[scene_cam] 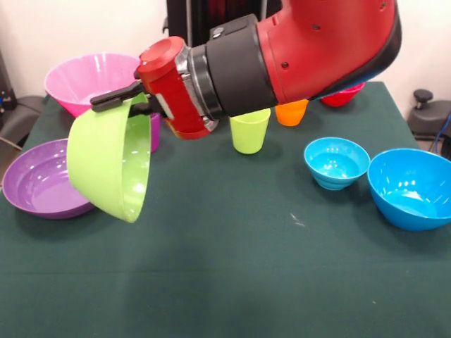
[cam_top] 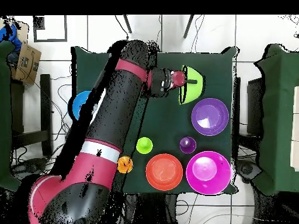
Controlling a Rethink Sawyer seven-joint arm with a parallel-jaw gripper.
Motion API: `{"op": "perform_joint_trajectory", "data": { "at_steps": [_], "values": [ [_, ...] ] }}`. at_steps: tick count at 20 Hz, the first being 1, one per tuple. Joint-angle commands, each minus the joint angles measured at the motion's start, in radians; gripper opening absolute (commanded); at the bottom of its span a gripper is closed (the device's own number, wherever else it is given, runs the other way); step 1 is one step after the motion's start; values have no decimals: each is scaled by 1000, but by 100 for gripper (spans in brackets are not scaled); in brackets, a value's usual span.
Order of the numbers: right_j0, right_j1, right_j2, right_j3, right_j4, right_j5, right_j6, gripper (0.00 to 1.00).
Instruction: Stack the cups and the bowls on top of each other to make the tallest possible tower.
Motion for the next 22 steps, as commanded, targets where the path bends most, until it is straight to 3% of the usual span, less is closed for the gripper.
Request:
{"op": "perform_joint_trajectory", "data": {
  "at_steps": [1,22],
  "values": [
    [25,15,40,-42,50,89,214,0],
    [56,186,-117,-226,15,290,320,0]
  ]
}}
